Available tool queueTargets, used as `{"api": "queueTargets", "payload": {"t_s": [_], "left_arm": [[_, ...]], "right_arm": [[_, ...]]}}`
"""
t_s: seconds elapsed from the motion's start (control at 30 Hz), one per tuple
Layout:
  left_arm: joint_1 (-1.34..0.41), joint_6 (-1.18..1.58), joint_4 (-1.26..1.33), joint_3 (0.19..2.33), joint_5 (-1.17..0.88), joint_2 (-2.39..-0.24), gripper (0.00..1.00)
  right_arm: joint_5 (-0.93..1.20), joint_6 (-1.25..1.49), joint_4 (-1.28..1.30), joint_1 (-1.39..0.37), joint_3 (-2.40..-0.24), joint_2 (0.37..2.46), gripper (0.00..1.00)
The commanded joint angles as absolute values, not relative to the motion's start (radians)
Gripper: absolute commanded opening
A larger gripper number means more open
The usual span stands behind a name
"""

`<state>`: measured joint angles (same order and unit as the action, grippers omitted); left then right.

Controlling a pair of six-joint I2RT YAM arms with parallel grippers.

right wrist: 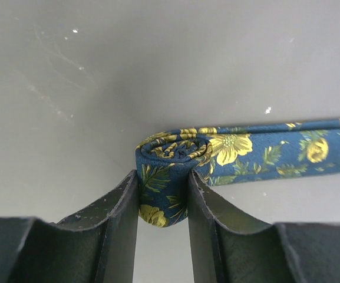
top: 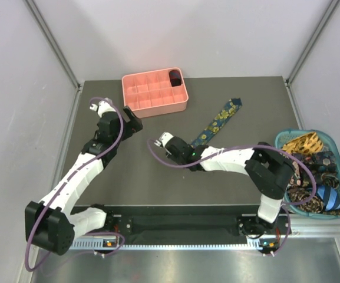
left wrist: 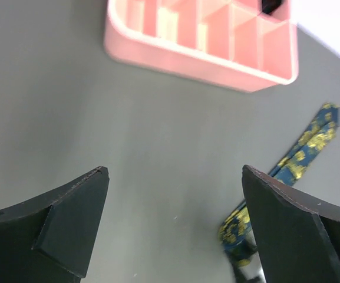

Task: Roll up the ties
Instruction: Roll the tie

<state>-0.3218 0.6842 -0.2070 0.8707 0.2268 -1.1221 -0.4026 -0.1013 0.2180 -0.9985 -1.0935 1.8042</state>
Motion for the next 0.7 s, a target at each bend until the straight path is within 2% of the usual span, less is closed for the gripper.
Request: {"api": "queueTargets", "payload": {"t_s": [0.0, 0.2, 0.33, 0.43, 0.67], "left_arm": [[-0.318, 0.733, -0.178, 0.818, 0.259, -1.094, 0.99], [-0.318, 0.675, -0.034, 0.712, 0.16, -1.059, 0.99], [-0.322, 0.6, 0.067, 0.66, -0.064, -1.066, 0.99], [-0.34, 0.545, 0.067, 0.676, -0.121, -1.121, 0.99], [-0.492, 0.399, 0.09, 0.687, -0.104, -1.172, 0.99]], "right_arm": [[-0.137, -0.058, 0.189, -0.942, -1.066, 1.779, 0.22], [0.053, -0.04, 0.201, -0.861, -1.071, 1.767, 0.21], [0.185, -0.018, 0.215, -0.786, -1.077, 1.773, 0.21], [0.288, -0.006, 0.215, -0.738, -1.069, 1.781, 0.2], [0.519, 0.055, 0.183, -0.632, -1.045, 1.816, 0.2]]}}
